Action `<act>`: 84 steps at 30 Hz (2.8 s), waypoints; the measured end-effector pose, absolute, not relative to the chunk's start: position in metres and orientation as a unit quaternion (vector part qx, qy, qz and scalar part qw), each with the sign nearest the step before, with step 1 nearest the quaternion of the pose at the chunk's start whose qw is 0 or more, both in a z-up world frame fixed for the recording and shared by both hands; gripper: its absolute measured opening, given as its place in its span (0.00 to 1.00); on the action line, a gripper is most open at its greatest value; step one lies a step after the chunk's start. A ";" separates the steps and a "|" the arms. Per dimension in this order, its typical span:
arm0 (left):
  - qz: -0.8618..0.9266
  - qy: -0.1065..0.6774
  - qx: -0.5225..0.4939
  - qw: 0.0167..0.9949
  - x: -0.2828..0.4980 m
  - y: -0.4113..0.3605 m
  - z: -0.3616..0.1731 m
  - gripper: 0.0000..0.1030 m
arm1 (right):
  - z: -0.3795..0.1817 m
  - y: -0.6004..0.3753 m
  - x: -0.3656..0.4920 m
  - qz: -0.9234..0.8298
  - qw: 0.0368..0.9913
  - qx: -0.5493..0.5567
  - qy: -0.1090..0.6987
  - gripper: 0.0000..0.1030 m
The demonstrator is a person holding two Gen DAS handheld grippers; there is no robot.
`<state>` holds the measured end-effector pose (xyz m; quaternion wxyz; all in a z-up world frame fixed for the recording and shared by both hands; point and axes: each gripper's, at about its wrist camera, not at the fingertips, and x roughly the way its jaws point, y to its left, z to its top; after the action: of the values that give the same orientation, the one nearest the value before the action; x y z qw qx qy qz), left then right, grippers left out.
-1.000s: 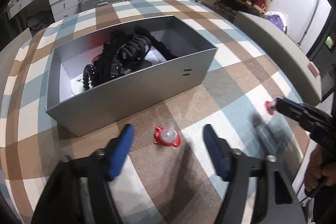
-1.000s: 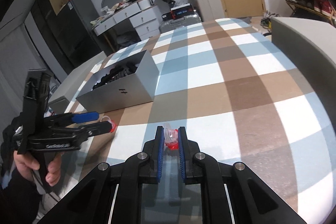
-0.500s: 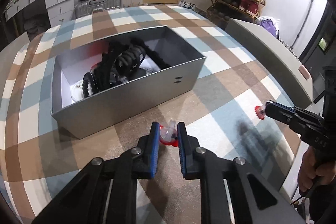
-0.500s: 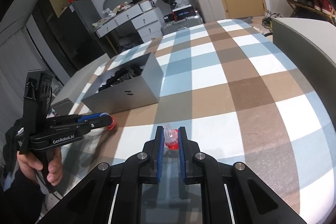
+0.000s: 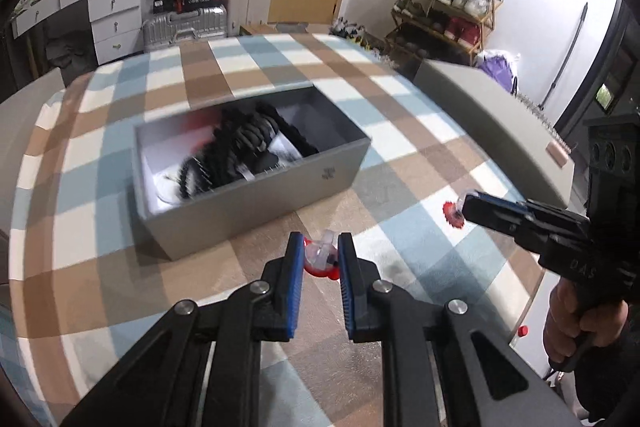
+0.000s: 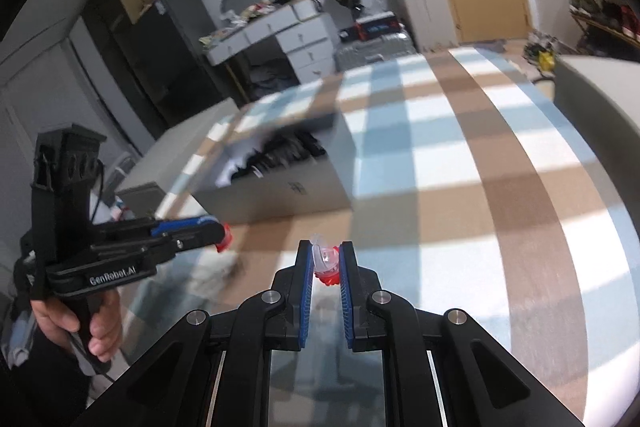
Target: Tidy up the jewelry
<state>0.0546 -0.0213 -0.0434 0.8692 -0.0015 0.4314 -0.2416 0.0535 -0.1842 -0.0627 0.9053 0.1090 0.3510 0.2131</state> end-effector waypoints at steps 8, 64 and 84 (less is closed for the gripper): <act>-0.221 0.402 -0.007 0.888 0.072 -0.001 -0.014 0.11 | -0.024 -0.147 0.083 0.262 0.907 0.085 0.318 0.12; -0.135 0.343 -0.009 0.929 0.115 0.007 -0.019 0.69 | -0.050 -0.142 0.155 0.240 0.923 0.070 0.292 0.56; 0.060 0.214 -0.022 0.975 0.058 0.037 -0.054 0.83 | -0.069 -0.125 0.081 0.189 0.972 -0.028 0.138 1.00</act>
<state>0.0579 0.0370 -0.0540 0.9747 -0.0219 0.2142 0.0602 0.0813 -0.1251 -0.0685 0.9719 -0.0278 0.1382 0.1887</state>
